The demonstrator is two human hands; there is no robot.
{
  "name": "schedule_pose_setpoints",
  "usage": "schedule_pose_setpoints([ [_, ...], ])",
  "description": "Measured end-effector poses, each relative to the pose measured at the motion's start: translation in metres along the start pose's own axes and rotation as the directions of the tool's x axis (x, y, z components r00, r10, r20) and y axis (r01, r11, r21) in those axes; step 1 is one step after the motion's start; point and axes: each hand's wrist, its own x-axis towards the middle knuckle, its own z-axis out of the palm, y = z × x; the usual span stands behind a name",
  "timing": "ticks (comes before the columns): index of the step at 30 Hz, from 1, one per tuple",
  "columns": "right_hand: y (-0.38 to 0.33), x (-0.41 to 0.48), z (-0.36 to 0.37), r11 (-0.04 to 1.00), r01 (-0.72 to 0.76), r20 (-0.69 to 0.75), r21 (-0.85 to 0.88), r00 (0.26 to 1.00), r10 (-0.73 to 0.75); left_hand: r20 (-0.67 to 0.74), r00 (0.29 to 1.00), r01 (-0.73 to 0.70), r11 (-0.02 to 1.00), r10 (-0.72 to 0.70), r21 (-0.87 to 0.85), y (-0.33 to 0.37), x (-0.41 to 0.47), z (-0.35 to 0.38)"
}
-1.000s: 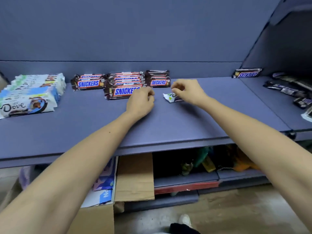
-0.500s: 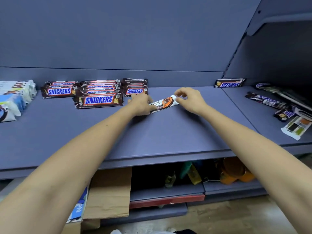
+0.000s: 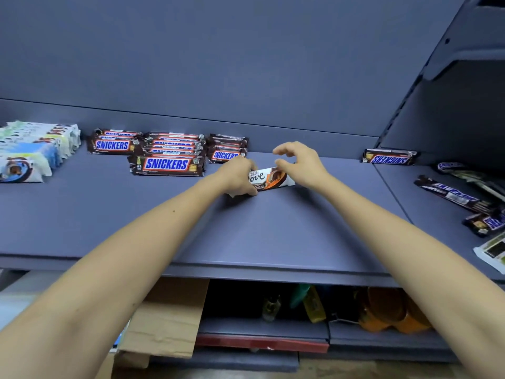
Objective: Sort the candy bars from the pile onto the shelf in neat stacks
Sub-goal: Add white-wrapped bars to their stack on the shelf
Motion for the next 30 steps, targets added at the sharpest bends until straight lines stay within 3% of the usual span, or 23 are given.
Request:
schedule_pose_setpoints([
  [3, -0.007, 0.004, -0.001, 0.995, 0.025, 0.023, 0.096, 0.999, -0.028, -0.056, 0.992, -0.106, 0.993, 0.109, 0.060, -0.005, -0.006, -0.004],
  [7, -0.025, 0.012, 0.002, 0.981, 0.033, 0.235, 0.189, 0.969, -0.078, -0.134, 0.977, -0.163, 0.986, 0.166, 0.034, -0.026, -0.022, -0.017],
  [12, -0.065, 0.018, 0.028, 0.973, 0.161, 0.387, 0.166, 0.897, -0.215, -0.229, 0.968, -0.111, 0.994, 0.106, -0.009, -0.071, -0.058, -0.048],
  [17, -0.111, 0.028, 0.073, 0.935, 0.345, 0.363, 0.083, 0.863, -0.350, -0.375, 0.927, -0.002, 0.998, -0.023, -0.067, -0.126, -0.091, -0.062],
  [21, -0.150, 0.032, 0.114, 0.911, 0.405, 0.270, 0.080, 0.871, -0.411, -0.546, 0.833, 0.052, 0.995, -0.089, -0.083, -0.167, -0.118, -0.061],
  [25, -0.182, 0.038, 0.149, 0.908, 0.403, 0.213, 0.110, 0.883, -0.418, -0.693, 0.678, 0.158, 0.969, -0.246, -0.190, -0.205, -0.150, -0.057],
  [28, -0.203, 0.045, 0.172, 0.917, 0.384, 0.201, 0.109, 0.895, -0.398, -0.716, 0.542, 0.325, 0.895, -0.440, -0.305, -0.235, -0.172, -0.055],
  [30, -0.217, 0.050, 0.185, 0.928, 0.359, 0.208, 0.095, 0.905, -0.372, -0.672, 0.518, 0.434, 0.839, -0.530, -0.328, -0.255, -0.185, -0.055],
])
